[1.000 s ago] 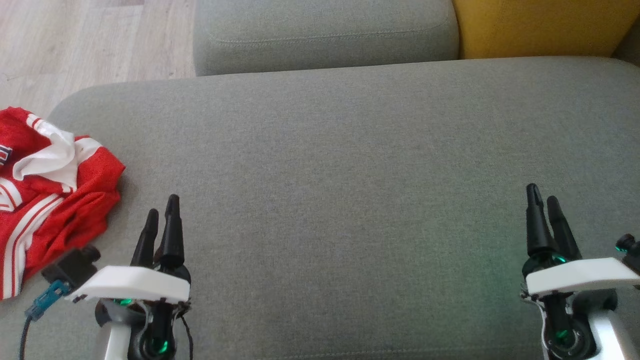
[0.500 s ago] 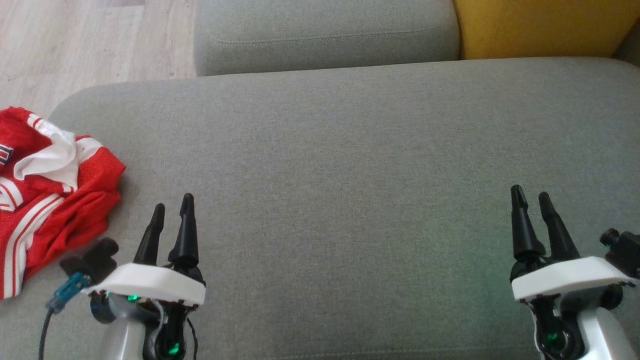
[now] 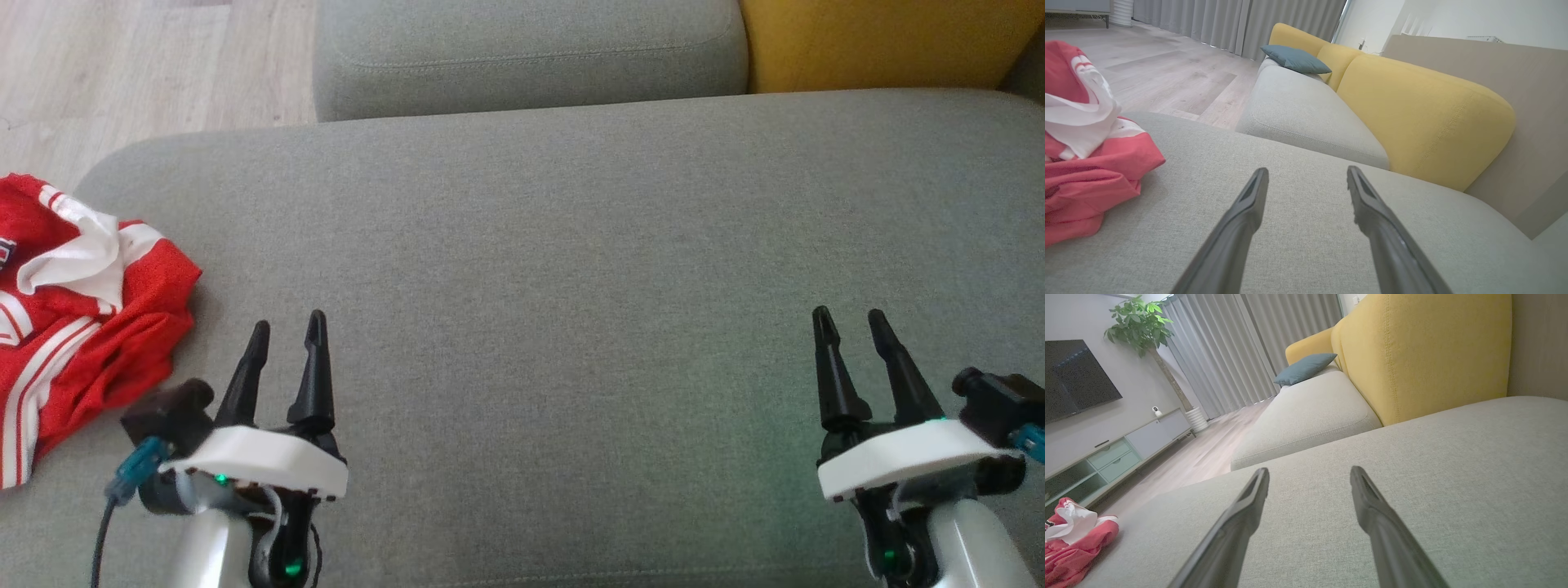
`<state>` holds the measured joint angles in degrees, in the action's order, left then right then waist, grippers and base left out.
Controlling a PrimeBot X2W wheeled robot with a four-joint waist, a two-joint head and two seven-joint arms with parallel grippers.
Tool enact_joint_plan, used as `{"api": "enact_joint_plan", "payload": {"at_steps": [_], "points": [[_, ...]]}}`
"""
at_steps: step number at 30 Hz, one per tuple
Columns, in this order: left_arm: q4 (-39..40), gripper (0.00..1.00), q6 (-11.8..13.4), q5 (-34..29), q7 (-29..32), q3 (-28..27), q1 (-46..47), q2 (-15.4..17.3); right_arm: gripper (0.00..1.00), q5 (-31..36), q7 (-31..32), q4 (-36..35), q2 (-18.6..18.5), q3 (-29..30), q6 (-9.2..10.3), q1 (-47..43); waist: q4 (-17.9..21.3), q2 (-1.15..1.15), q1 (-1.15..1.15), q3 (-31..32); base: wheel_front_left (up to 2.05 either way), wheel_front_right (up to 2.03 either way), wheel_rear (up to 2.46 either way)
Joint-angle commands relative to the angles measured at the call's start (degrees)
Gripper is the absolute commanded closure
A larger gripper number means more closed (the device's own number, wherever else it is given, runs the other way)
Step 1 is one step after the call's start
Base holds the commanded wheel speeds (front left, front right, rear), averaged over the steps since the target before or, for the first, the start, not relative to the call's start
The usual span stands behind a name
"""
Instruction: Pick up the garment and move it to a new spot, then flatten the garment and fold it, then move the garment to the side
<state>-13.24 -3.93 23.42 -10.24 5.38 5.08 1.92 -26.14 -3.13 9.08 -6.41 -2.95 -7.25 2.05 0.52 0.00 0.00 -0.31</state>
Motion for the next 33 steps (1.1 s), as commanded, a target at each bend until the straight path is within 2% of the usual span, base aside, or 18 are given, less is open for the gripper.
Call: {"api": "enact_joint_plan", "payload": {"at_steps": [1, 24, 33], "points": [[1.71, 0.00, 0.44, -2.04, -0.79, -0.83, 3.18, 0.92, 0.00, 1.98, -0.83, -2.35, -0.86, -1.04, -0.20, 2.88, 0.01, 0.00, 0.00, -0.06, 0.00, 0.00, 0.00], [-0.24, 0.00, 2.30, -16.70, -4.64, 0.09, 2.89, 0.99, 0.00, 16.59, -2.09, -3.25, 0.21, -0.32, -0.24, 2.63, -0.24, 0.00, 0.00, -0.45, 0.00, 0.00, 0.00], [-0.77, 0.00, 2.83, -16.14, -4.75, -0.21, 2.26, 0.98, 0.00, 15.60, -1.74, -2.90, 0.99, 0.53, -0.24, 2.20, -0.48, 0.00, 0.00, -0.43, 0.00, 0.00, 0.00]]}}
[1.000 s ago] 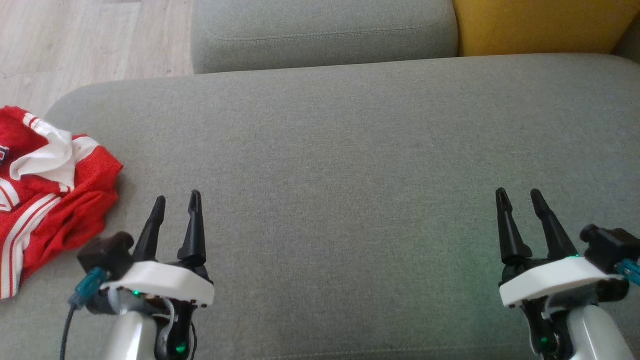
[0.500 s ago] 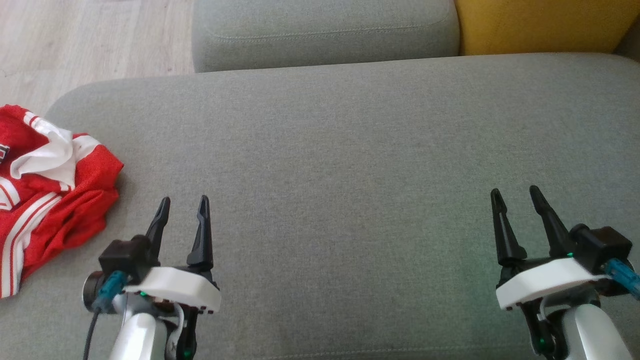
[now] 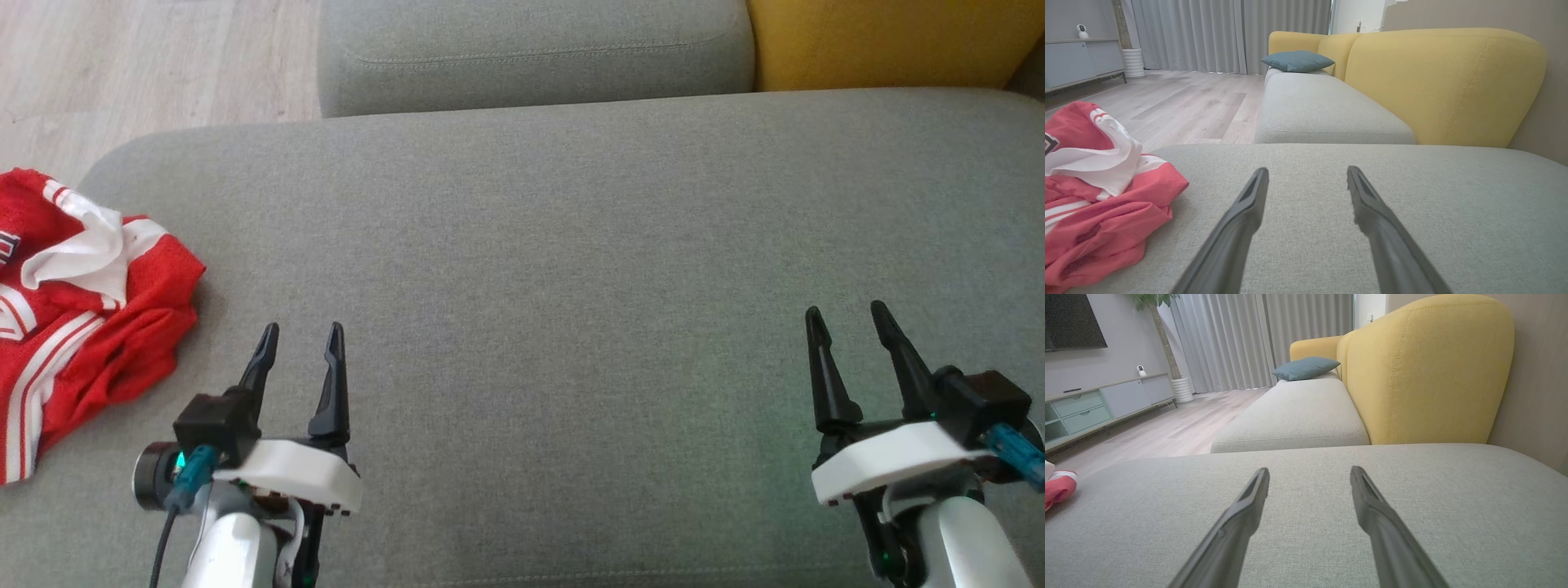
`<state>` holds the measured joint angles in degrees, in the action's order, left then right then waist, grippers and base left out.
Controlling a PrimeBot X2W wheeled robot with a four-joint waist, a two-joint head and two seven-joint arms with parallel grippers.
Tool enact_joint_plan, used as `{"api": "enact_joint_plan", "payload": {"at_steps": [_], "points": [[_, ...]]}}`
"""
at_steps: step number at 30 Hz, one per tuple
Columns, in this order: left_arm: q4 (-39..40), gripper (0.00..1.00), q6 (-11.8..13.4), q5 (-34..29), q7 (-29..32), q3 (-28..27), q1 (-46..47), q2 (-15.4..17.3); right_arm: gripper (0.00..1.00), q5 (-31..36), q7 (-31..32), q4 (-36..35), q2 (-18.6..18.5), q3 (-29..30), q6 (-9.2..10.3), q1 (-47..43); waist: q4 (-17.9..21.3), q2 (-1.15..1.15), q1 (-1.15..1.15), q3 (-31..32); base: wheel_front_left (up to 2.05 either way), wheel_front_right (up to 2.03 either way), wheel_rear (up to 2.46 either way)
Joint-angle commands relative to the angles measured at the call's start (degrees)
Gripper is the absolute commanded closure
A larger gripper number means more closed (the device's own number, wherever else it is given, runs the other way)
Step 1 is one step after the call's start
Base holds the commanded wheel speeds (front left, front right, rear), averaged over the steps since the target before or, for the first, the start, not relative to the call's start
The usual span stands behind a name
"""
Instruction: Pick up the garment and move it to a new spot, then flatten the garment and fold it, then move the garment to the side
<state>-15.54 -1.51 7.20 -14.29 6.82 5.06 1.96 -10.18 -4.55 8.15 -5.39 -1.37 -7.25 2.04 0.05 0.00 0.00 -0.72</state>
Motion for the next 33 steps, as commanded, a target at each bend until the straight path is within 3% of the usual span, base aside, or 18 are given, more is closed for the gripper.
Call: {"api": "enact_joint_plan", "payload": {"at_steps": [1, 17, 33], "points": [[1.52, 0.00, 0.46, 0.12, -0.71, -1.63, 2.22, 0.93, 0.00, -0.45, -0.27, -1.96, -0.01, -1.02, -0.24, 2.23, -0.02, 0.00, 0.00, -0.07, 0.00, 0.00, 0.00], [0.82, 0.00, 1.09, 0.61, -0.71, -1.18, 2.49, 0.92, 0.00, -0.91, 0.14, -2.25, 0.02, -0.63, -0.24, 2.17, -1.82, 0.00, 0.00, -0.20, 0.00, 0.00, 0.00], [1.14, 0.00, 1.74, 0.47, -0.71, -2.55, 3.32, 0.98, 0.00, -0.92, 1.80, -5.15, -0.47, -1.82, -0.24, 2.34, -14.05, 0.00, 0.00, -0.74, 0.00, 0.00, 0.00]]}}
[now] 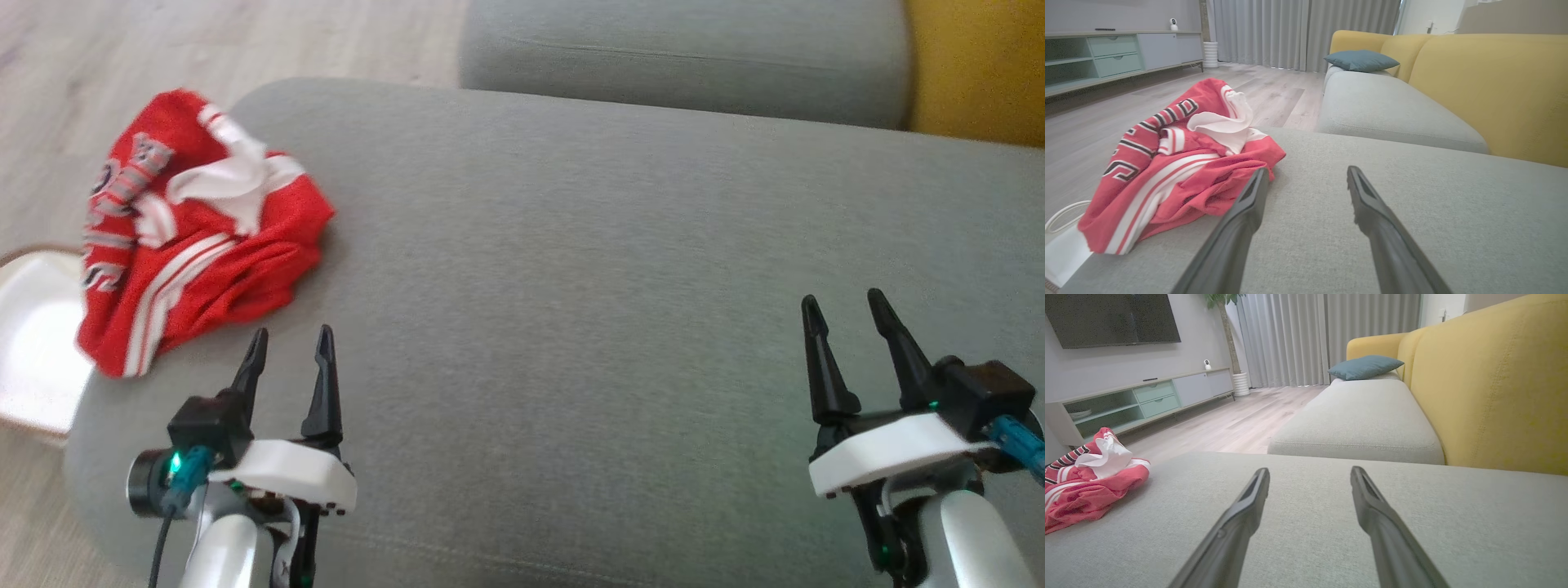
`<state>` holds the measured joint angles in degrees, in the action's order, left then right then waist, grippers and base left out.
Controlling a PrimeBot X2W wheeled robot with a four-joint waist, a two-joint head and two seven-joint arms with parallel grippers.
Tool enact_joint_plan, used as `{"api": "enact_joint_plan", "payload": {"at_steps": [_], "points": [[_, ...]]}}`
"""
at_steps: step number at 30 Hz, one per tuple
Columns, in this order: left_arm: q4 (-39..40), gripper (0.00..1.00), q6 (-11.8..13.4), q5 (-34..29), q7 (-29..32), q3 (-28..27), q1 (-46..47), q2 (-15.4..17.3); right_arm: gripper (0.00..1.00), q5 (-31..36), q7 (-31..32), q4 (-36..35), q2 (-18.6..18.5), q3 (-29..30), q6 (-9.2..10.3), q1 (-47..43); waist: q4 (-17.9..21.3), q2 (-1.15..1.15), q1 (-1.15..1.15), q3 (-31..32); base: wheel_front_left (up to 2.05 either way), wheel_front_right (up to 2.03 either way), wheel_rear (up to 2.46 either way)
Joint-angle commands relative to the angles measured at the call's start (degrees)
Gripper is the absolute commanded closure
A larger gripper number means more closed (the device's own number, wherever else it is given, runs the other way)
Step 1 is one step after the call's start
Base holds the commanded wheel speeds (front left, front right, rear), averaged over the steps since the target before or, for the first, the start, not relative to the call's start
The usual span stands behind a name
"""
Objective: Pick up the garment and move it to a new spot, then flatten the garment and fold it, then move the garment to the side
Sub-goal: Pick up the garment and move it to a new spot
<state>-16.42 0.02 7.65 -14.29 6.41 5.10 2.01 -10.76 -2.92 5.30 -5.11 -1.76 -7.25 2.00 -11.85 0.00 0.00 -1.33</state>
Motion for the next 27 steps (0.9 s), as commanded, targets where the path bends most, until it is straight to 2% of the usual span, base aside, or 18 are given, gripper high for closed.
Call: {"api": "enact_joint_plan", "payload": {"at_steps": [1, 6, 13, 27], "points": [[2.05, 0.00, 0.23, -0.10, -0.71, -2.28, 3.27, 0.95, 0.00, -0.31, 0.30, -2.51, -0.77, -1.55, -0.24, 2.42, -2.94, 0.00, 0.00, -0.15, 0.00, 0.00, 0.00], [2.37, 0.00, 0.24, -0.51, -0.71, -3.26, 3.29, 1.13, 0.00, -0.31, 0.97, -3.57, -0.78, -2.05, -0.24, 2.56, -6.26, 0.00, 0.00, -0.52, 0.00, 0.00, 0.00], [3.07, 0.00, 0.25, -0.72, -0.71, -4.60, 3.09, 1.16, 0.00, -0.10, 1.56, -4.55, -0.67, -1.92, -0.24, 2.73, -8.53, 0.00, 0.00, -1.28, 0.00, 0.00, 0.00], [4.29, 0.00, 0.82, 0.12, -0.71, -6.18, 5.11, 0.98, 0.00, -0.03, 3.23, -6.96, -1.91, -1.92, -0.24, 4.60, -7.76, 0.00, 0.00, -6.01, 0.00, 0.00, 0.00]]}}
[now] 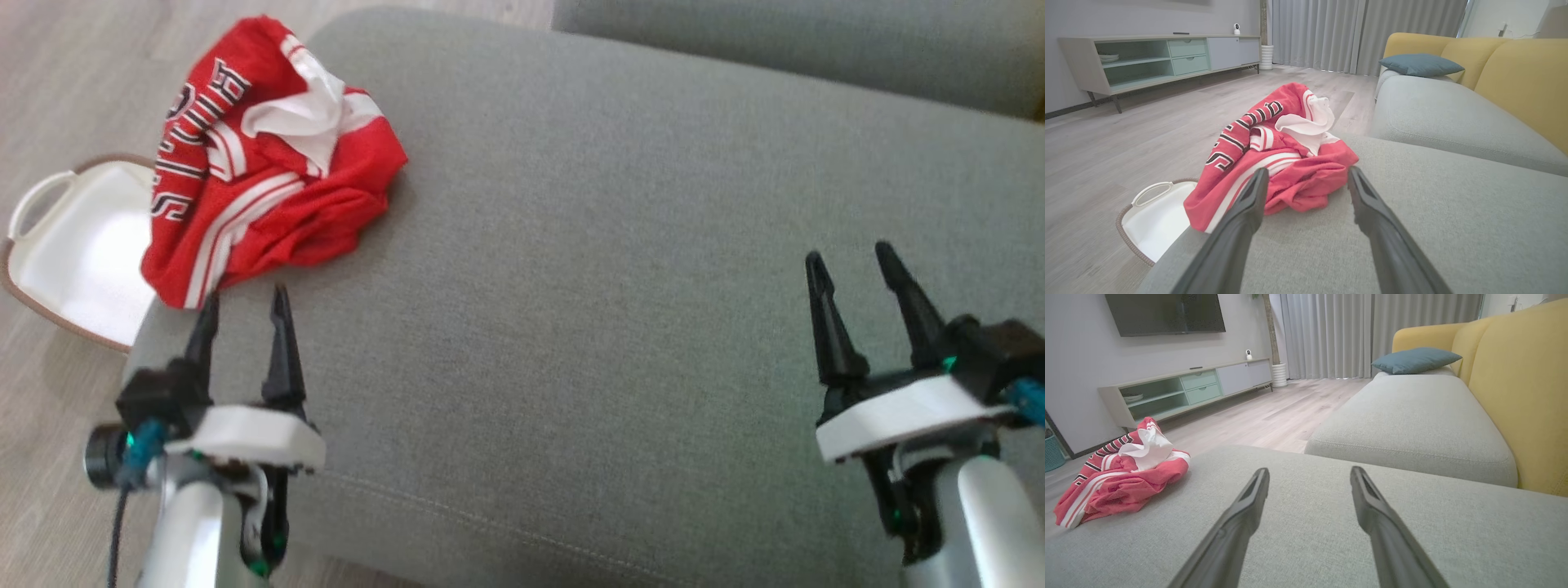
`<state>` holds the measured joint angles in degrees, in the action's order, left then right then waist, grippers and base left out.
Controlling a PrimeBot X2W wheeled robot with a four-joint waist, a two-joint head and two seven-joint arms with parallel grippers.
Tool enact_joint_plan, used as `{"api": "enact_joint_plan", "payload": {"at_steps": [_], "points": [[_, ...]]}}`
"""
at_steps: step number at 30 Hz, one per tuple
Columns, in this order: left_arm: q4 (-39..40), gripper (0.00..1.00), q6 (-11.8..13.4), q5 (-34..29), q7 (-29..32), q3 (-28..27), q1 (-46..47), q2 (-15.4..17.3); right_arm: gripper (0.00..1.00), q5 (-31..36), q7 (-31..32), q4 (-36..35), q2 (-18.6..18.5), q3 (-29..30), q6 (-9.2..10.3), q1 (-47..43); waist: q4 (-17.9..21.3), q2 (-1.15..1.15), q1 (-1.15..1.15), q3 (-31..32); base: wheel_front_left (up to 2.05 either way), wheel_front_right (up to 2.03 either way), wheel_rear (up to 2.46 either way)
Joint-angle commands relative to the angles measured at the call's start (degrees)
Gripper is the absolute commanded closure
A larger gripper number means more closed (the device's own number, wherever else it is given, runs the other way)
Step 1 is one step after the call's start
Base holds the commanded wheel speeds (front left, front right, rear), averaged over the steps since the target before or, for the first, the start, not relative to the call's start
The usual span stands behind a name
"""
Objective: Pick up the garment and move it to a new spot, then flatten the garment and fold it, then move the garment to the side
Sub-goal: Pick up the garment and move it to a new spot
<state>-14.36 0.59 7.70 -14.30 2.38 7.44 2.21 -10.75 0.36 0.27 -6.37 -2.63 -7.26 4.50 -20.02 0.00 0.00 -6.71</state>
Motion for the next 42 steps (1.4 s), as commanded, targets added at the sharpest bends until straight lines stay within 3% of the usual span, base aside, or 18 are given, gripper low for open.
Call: {"api": "enact_joint_plan", "payload": {"at_steps": [1, 12, 22, 31, 32, 33, 42], "points": [[2.35, 0.00, 0.32, 0.19, -0.70, -2.32, 3.36, 0.76, 0.00, 0.01, 0.23, -2.37, -0.92, -1.07, -0.23, 2.48, 0.70, 0.00, 0.00, -1.58, 0.00, 0.00, 0.00], [-1.94, 0.00, -0.99, 1.05, -0.70, -5.35, 17.21, 1.39, 0.00, 0.21, 4.34, -8.61, -4.84, -0.12, -0.23, 7.81, 4.40, 0.00, 0.00, -15.22, 0.00, 0.00, 0.00], [-23.19, 0.00, -1.98, 2.89, 1.19, -8.43, 37.41, 6.77, 0.00, -0.08, 5.42, -11.36, -6.42, 0.18, -0.23, 10.72, 7.15, 0.00, 0.00, -23.25, 0.00, 0.00, 0.00], [-38.11, 0.00, 0.81, 2.57, 5.56, -9.04, 50.07, 12.00, 0.00, -0.52, 4.50, -10.77, -5.83, -0.20, -0.23, 11.84, 9.14, 0.00, 0.00, -25.85, 0.00, 0.00, 0.00], [-38.91, 0.46, 1.02, 2.47, 5.64, -8.94, 50.78, 12.29, 0.00, -0.58, 4.39, -10.65, -5.77, -0.22, -0.23, 11.85, 9.26, 0.00, 0.00, -25.89, 0.00, 0.00, 0.00], [-39.44, 1.00, 1.29, 2.20, 5.39, -8.70, 51.35, 12.57, 0.00, -0.60, 4.28, -10.52, -5.74, -0.19, -0.23, 11.85, 9.32, 0.00, 0.00, -25.87, 0.00, 0.00, 0.00], [-38.84, 1.00, 1.39, 1.12, 0.59, -7.35, 51.29, 13.76, 0.00, -0.61, 2.96, -8.83, -4.58, 0.86, -0.23, 10.82, 8.90, 0.00, 0.00, -22.25, 0.00, 0.00, 0.00]]}}
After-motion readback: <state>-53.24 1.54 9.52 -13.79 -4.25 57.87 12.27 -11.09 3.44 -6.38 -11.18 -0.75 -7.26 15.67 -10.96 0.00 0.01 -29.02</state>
